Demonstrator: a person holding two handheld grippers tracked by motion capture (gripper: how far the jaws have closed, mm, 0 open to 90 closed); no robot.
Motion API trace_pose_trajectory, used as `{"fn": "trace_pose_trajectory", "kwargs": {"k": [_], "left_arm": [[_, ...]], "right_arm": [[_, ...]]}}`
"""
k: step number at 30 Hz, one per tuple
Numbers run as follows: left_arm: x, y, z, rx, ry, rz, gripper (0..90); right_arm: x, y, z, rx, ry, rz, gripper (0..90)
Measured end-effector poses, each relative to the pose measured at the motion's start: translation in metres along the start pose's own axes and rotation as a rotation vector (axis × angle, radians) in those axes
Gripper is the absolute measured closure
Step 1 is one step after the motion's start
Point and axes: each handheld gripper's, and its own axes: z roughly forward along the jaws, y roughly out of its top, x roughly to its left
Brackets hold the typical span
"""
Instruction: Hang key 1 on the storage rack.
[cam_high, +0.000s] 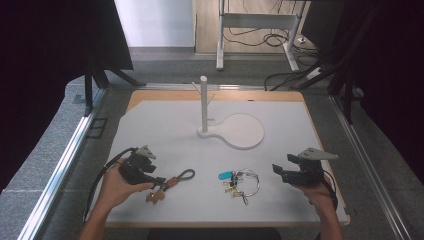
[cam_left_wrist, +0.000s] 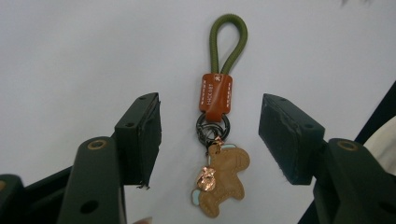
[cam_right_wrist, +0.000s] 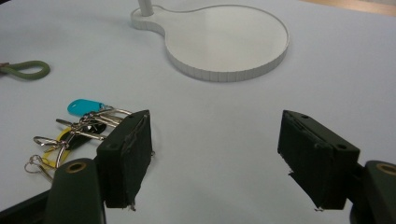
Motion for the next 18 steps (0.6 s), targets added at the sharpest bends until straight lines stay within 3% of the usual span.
{"fn": "trace_pose_trajectory", "kwargs": {"k": [6,9,18], "left_arm": [[-0.003,0.008,0.017,0.045,-0.007,0.011,42.3],[-0.001,0.012,0.031,0.105,-0.012,0.018,44.0],[-0.001,0.020,0.051,0.170,-0.018,0.033,48.9]], "right_arm": [[0.001,-0.004,0.007,0.027,0.002,0.003,26.9],[0.001,-0.006,0.010,0.046,0.002,-0.001,27.1],[0.000,-0.008,0.012,0.061,0.000,0.006,27.7]]}}
